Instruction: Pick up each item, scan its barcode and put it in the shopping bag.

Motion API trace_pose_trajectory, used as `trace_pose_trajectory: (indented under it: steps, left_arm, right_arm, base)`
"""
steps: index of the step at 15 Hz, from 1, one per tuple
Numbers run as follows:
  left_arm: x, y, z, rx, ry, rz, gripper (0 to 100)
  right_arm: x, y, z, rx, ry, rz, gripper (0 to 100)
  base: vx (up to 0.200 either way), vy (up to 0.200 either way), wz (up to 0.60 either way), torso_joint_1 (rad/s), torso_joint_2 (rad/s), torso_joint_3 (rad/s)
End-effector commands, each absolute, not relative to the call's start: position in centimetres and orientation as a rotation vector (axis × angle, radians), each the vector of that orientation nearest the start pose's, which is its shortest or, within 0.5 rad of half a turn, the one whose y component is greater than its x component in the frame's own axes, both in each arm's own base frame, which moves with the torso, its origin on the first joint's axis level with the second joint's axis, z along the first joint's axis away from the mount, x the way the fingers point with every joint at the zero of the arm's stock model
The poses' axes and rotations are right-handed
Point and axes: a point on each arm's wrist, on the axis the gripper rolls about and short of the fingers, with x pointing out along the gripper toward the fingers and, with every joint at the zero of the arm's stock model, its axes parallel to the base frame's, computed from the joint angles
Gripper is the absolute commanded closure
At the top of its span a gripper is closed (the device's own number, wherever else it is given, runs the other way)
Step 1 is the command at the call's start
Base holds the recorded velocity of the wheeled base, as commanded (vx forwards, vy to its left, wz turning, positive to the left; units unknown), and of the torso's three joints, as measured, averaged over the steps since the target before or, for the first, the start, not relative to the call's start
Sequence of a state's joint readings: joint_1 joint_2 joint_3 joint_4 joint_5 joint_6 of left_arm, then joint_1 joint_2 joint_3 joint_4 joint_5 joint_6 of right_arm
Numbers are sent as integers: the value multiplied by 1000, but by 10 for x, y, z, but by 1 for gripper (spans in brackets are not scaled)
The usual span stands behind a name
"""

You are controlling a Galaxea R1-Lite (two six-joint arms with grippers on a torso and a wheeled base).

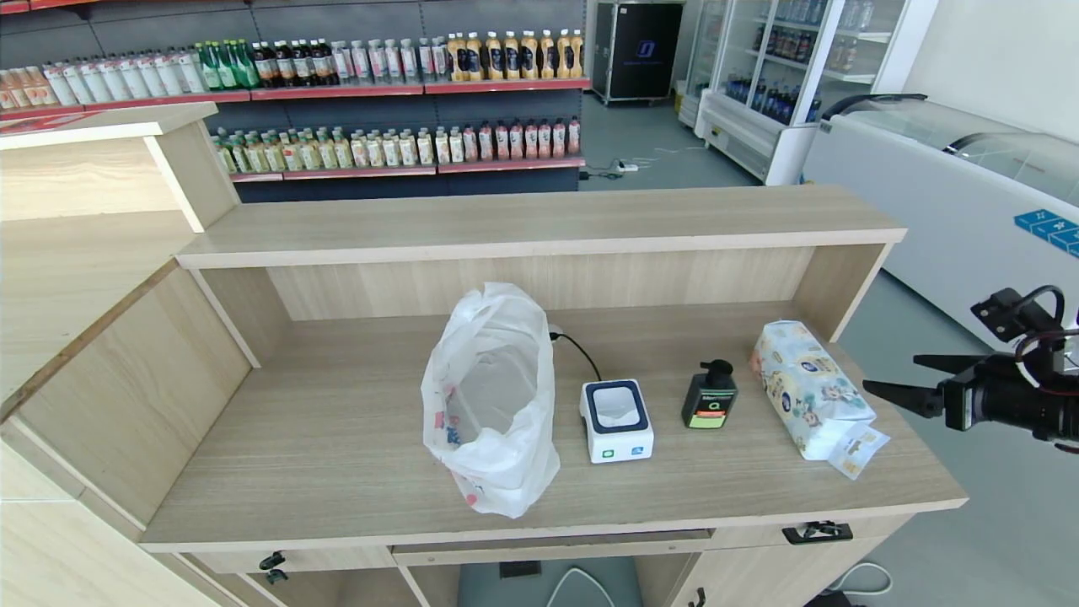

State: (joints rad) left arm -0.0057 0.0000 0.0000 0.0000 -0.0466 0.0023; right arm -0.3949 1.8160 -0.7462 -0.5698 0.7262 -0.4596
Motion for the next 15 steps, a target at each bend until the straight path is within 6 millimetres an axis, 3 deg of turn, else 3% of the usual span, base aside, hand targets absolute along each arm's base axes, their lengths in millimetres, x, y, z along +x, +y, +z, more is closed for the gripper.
trace_pose_trajectory:
  steps: [1, 7, 10, 15]
  left_arm:
    - [-23, -1, 76, 3, 1, -52, 0]
    - [-23, -1, 76, 2, 1, -52, 0]
    - [-23, -1, 76, 3, 1, -52, 0]
    - [-23, -1, 76, 2, 1, -52, 0]
  right_arm:
    - [297, -108, 111, -157, 380, 426, 0]
    - [332, -80, 86, -185, 395, 567, 0]
    - [336, -76, 81, -212, 394, 591, 0]
    - [364, -69, 74, -290, 344, 627, 0]
  base:
    - [0, 0, 0, 0, 0, 0]
    - [0, 0, 0, 0, 0, 0]
    - [0, 0, 0, 0, 0, 0]
    - [0, 0, 0, 0, 0, 0]
